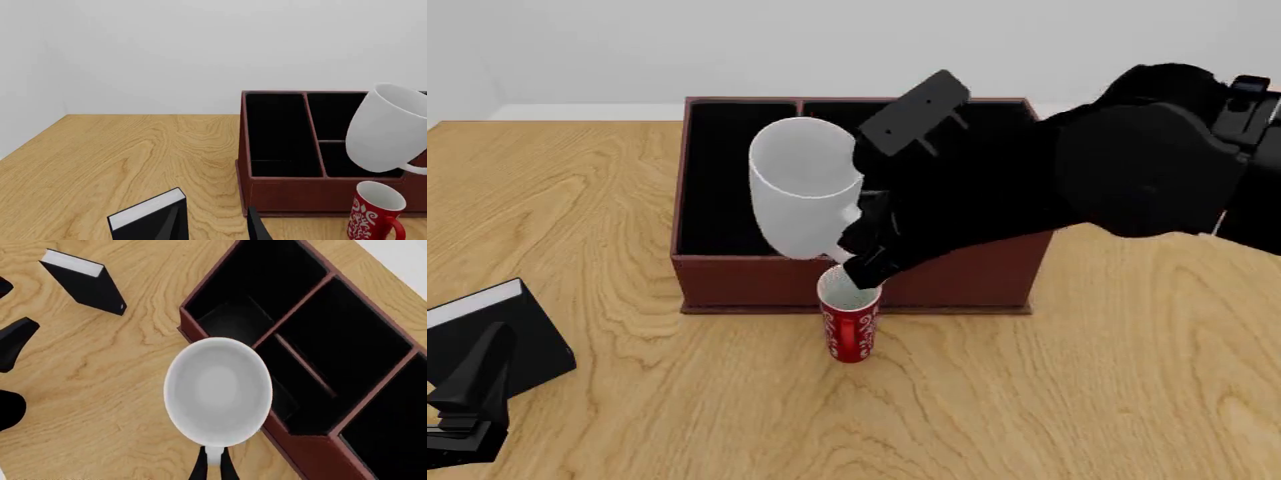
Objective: Pick up the white mug and place it to the right of the caddy.
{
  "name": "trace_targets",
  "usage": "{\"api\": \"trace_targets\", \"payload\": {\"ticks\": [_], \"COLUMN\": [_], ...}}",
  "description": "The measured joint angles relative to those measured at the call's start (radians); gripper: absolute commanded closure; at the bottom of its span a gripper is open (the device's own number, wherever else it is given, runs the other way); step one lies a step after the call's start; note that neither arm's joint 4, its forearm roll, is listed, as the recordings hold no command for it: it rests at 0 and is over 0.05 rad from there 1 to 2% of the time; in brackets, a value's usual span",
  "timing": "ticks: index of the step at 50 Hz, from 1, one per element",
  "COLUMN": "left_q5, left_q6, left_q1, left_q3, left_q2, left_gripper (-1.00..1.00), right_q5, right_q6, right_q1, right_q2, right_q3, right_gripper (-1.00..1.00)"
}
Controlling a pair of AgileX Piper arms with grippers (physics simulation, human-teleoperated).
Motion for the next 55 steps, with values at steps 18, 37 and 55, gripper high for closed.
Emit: {"api": "trace_targets", "payload": {"ticks": [18, 37, 55], "left_q5": [0.0, 0.0, 0.0], "left_q6": [0.0, 0.0, 0.0], "left_q1": [0.0, 0.0, 0.0], "left_q3": [0.0, 0.0, 0.0], "left_q2": [0.0, 0.0, 0.0], "left_gripper": [-1.0, -1.0, -1.0], "right_q5": [0.038, 0.072, 0.139], "right_q6": [0.0, 0.004, 0.024], "right_q1": [-0.093, -0.209, -0.346], "right_q2": [-0.196, -0.38, -0.574], "right_q3": [0.087, 0.218, 0.338], "right_gripper": [1.0, 1.0, 1.0]}}
